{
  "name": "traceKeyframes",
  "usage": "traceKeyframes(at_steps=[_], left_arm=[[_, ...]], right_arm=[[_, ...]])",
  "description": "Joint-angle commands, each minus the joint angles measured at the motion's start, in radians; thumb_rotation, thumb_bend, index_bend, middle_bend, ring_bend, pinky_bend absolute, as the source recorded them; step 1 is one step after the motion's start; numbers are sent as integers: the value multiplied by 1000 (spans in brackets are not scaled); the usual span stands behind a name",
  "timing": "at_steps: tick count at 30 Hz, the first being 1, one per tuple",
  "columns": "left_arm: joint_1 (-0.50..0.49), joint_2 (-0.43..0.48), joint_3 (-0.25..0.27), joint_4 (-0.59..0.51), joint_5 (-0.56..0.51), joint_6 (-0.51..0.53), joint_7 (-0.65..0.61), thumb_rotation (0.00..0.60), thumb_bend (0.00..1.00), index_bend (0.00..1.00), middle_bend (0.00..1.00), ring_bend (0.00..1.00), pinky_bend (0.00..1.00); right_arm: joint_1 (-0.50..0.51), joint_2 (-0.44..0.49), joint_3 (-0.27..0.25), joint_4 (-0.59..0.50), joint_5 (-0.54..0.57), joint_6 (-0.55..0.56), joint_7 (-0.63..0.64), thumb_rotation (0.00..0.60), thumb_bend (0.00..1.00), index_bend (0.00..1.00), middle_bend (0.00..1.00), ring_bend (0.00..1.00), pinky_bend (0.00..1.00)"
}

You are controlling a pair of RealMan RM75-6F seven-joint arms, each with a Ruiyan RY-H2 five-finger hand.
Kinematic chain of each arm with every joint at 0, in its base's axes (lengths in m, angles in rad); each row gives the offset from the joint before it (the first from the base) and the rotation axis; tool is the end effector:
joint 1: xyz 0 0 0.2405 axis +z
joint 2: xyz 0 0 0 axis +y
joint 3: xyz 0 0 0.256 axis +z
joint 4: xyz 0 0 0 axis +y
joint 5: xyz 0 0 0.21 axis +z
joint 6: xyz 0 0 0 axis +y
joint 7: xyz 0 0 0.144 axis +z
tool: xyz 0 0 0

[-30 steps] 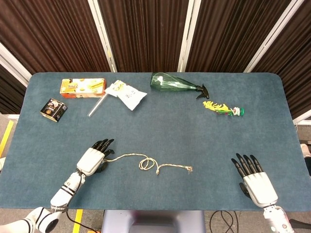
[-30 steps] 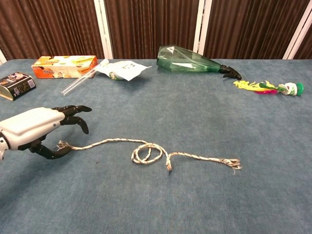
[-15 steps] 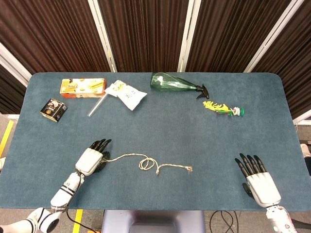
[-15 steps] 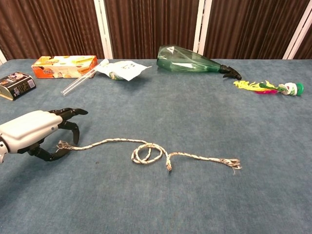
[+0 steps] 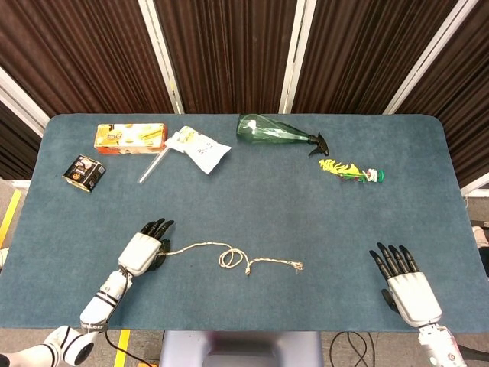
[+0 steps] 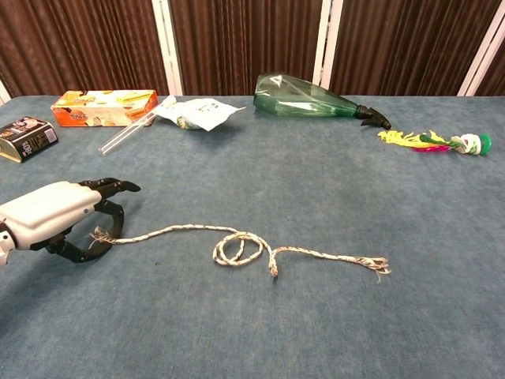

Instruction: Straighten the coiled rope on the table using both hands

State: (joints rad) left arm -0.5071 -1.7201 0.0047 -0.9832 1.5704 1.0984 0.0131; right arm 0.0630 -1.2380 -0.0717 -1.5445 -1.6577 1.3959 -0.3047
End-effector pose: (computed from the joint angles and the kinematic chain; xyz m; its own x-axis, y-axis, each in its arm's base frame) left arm -0.2617 0.2909 -0.0476 0.5635 0.2114 0.7986 0.7831 -0.4445 -0.4349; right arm -0.3077 -0.1437 0.0907 0.6311 -0.1662 0.7577 -0.7736 -0.2065 0.5991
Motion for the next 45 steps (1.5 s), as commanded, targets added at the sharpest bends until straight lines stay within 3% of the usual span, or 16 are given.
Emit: traceKeyframes(at_steps=[1, 18, 20, 23, 25, 29, 35, 45], left_arm=[[-2, -5, 0, 11, -5, -1, -3, 600, 414, 555, 71, 0, 166], [-1, 17, 5, 5, 16, 68, -32, 600, 420, 610, 92, 0, 189], [3, 29, 9, -7, 20, 77, -30, 600, 420, 610, 93, 0, 188], [7, 41, 15, -20, 21, 81, -23, 600, 420, 610, 93, 0, 189], [9, 48, 17, -29, 20, 83, -15, 600, 420, 609, 94, 3, 189], [13, 62, 16, -44, 15, 87, 0, 600, 419, 609, 95, 5, 189], [16, 78, 11, -57, 8, 92, 5, 600, 419, 608, 94, 5, 189], [16, 91, 11, -51, 5, 92, -22, 600, 419, 602, 92, 5, 188]], right_arm=[[1, -1, -1, -1, 0, -1, -2, 600, 436, 0, 0, 0, 0], [56, -34, 10, -5, -20, -53, 4, 600, 436, 5, 0, 0, 0], [76, -60, 22, -4, -31, -63, 5, 600, 436, 93, 0, 0, 0], [110, -109, 48, -5, -27, -93, -33, 600, 436, 340, 0, 0, 0], [137, -141, 64, -21, -12, -132, -75, 600, 436, 414, 0, 0, 0], [193, -196, 93, -63, 38, -228, -176, 600, 436, 459, 0, 0, 0], [251, -315, 124, -29, 118, -315, -320, 600, 436, 478, 0, 0, 0], [309, -449, 162, 58, 227, -362, -376, 600, 436, 511, 0, 0, 0]])
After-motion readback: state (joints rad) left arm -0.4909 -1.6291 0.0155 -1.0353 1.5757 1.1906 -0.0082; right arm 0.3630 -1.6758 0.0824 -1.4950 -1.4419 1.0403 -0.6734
